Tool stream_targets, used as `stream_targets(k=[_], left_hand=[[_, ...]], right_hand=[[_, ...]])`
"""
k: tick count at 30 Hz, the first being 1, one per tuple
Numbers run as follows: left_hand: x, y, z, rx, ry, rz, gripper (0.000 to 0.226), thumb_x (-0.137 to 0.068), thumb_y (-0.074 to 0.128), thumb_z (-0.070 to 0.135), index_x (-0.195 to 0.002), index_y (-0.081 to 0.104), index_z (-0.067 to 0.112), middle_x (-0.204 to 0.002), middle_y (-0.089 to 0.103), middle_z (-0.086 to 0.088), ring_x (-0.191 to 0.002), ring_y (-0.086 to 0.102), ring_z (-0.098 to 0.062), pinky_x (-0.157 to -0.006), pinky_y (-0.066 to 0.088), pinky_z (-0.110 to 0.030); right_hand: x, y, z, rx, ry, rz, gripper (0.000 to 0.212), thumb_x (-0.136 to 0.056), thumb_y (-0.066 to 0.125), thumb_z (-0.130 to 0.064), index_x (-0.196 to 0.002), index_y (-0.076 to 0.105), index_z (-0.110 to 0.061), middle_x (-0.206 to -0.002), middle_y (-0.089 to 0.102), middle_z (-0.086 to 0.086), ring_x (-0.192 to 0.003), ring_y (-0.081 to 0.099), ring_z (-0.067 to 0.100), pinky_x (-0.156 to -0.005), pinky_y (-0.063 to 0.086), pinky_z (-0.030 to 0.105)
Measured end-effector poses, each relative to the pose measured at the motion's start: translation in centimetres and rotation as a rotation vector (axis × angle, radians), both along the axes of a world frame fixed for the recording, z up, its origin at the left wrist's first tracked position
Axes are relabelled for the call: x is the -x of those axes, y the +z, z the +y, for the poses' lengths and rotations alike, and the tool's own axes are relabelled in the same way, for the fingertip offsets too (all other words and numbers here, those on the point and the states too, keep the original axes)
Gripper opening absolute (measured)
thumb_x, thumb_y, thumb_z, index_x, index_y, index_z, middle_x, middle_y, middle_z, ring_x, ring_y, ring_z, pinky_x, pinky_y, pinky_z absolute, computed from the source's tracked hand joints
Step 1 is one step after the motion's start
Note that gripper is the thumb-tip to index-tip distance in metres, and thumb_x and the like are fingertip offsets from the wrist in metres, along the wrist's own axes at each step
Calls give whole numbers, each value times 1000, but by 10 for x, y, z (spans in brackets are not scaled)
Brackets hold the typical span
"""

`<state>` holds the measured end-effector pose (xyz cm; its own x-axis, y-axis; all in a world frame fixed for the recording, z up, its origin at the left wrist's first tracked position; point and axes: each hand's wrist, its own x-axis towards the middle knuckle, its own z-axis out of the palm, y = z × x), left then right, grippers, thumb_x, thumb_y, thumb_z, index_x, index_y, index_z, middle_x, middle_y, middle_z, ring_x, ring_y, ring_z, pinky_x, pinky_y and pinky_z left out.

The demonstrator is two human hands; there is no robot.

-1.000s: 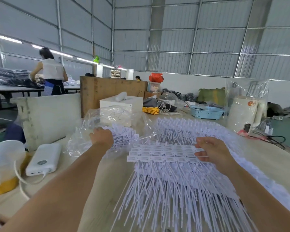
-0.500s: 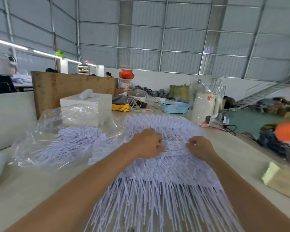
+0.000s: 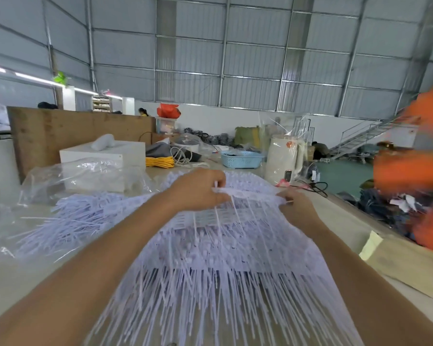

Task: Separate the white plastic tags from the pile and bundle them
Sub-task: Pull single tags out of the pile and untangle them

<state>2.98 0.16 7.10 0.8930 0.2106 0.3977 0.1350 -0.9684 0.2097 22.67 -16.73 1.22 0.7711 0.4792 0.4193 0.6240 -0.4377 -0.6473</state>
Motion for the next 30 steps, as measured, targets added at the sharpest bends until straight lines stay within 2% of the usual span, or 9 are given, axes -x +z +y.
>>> stream_targets(k=[3, 6, 8, 10, 12, 14, 18, 22, 30], left_hand=[[12, 21, 10, 12, -13, 101, 22, -83, 68, 41, -87, 56, 23, -81, 48, 15, -76, 52, -10, -63, 37, -26], [13, 23, 23, -7, 61, 332, 20, -83, 69, 40, -87, 58, 23, -85, 52, 9, -76, 51, -11, -65, 40, -27], [7, 12, 24, 10, 103, 491, 25, -85, 66, 42, -93, 64, 18, -96, 60, 4, -83, 56, -12, -72, 45, -27], [-7, -3, 15, 128, 60, 440, 39, -89, 60, 43, -92, 67, 5, -92, 63, -4, -83, 56, -21, -74, 44, -31], [-23, -18, -3, 184, 10, 279, 46, -94, 50, 44, -76, 56, 3, -69, 48, -7, -69, 46, -22, -61, 34, -31], [-39, -30, -21, 222, -16, 214, 47, -98, 44, 43, -66, 46, 9, -62, 39, -5, -58, 39, -21, -54, 26, -29], [-57, -45, -35, 463, -49, 239, 46, -99, 46, 35, -60, 55, 12, -55, 57, 1, -33, 48, -1, -39, 37, -13], [-61, -53, -37, 571, 11, 241, 43, -97, 50, 37, -67, 59, 8, -54, 58, 0, -36, 50, -8, -41, 40, -18], [-62, -57, -38, 634, 81, 110, 38, -94, 55, 31, -62, 57, 12, -59, 54, -1, -50, 50, -12, -39, 38, -14]], right_hand=[[8, 19, -8, -365, 270, 518, 33, -82, 50, 17, -110, 62, 2, -86, 65, 15, -63, 65, 18, -53, 53, 23], [19, 24, -14, -325, 479, 758, 22, -86, 51, 13, -100, 64, 4, -65, 66, 12, -52, 61, 16, -49, 52, 22], [26, 17, -12, -172, 472, 682, 11, -88, 57, 6, -92, 66, 4, -62, 65, 9, -52, 60, 13, -54, 52, 21], [33, 7, -5, -94, 416, 585, 10, -89, 57, 3, -85, 66, 1, -61, 62, 8, -50, 59, 10, -54, 52, 19], [40, 1, 2, -121, 413, 562, 13, -89, 57, 4, -80, 65, -1, -62, 60, 10, -50, 58, 10, -54, 52, 19], [45, -4, 7, -194, 447, 578, 15, -89, 56, 6, -78, 64, -1, -62, 58, 10, -49, 59, 9, -54, 52, 19], [46, -9, 7, -271, 458, 580, 14, -90, 54, 5, -81, 63, -2, -61, 58, 10, -48, 59, 8, -53, 52, 18], [45, -20, 5, -270, 475, 593, 10, -91, 53, 5, -90, 63, 3, -61, 59, 9, -50, 60, 8, -54, 52, 18], [53, -23, 4, -240, 504, 411, 17, -92, 53, 4, -76, 59, 0, -61, 56, 12, -46, 55, 9, -47, 44, 16]])
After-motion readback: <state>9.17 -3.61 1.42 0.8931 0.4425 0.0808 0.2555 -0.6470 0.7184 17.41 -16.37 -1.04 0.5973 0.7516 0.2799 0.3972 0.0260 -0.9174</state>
